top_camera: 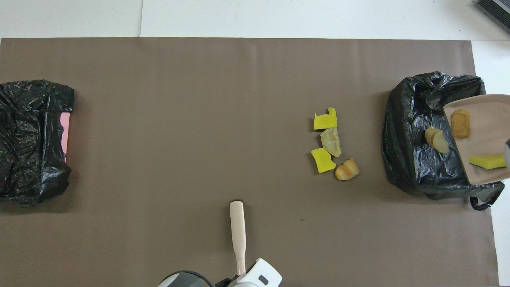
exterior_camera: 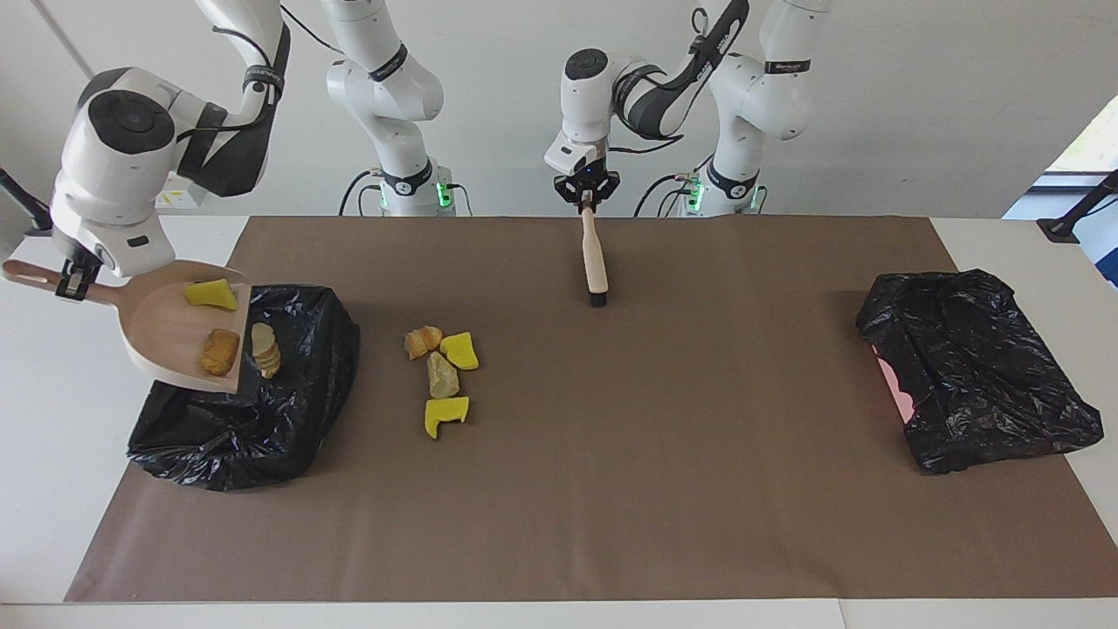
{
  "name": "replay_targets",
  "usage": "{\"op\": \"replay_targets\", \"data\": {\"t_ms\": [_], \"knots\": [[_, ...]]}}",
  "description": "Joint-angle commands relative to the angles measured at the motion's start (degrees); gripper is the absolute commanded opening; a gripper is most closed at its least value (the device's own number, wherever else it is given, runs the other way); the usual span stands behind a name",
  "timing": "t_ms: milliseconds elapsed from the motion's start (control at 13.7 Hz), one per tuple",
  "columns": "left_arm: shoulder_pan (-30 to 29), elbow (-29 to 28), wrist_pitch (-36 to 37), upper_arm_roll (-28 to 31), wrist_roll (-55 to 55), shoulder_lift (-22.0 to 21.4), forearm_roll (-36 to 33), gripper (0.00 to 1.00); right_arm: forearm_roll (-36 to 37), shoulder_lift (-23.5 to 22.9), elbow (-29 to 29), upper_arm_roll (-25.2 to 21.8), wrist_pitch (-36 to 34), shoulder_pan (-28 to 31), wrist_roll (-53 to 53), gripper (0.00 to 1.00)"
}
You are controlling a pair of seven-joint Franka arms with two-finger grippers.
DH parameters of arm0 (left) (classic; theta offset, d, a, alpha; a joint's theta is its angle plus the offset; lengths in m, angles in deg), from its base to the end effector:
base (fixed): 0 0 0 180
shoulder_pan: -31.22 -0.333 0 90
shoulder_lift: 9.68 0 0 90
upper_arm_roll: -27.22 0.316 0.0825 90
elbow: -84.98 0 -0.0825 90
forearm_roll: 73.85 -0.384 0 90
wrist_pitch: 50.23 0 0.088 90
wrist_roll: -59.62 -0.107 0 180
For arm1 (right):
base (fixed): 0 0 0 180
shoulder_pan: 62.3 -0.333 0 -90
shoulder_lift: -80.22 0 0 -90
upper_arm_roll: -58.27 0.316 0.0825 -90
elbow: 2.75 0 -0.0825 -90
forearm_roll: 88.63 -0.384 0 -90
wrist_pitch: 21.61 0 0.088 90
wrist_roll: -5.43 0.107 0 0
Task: Sweep and dump trash in bin
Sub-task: 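Carry the dustpan to the bin with the right gripper and tip it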
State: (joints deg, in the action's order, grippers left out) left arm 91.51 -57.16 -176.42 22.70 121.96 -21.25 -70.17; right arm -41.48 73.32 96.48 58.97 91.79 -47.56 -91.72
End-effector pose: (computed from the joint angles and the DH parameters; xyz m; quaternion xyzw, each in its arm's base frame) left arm 0.1866 -0.4012 0.3584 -0.9991 0.0005 0.0325 0.0266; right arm 0.5883 -0.1953 0.5337 0.5950 0.7081 -0.2771 0.2603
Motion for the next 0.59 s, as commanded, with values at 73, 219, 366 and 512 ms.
{"op": "replay_targets", "data": {"t_ms": [73,219,366,512], "knots": [[1.1,-1.7,-1.5,0.8,0.7,-0.9,-0.3,0.00,8.9,0.1,-0.2,0.3,0.9,-2.3,-0.2,0.00],[0.5,-1.6,-3.7,1.0,0.0,0.1,3.3,0.00,10.6,0.2,-0.4,0.3,-0.5,-3.4,3.4,0.00],[-0.9,-1.4,-3.9,1.0,-1.5,0.6,3.8,0.22,16.4,0.5,0.0,0.3,-0.8,-4.4,3.7,0.00],[-1.7,-0.3,-3.4,1.2,-4.4,1.6,3.8,0.75,19.2,0.6,-0.3,0.4,-2.1,-5.9,4.2,0.00]]}}
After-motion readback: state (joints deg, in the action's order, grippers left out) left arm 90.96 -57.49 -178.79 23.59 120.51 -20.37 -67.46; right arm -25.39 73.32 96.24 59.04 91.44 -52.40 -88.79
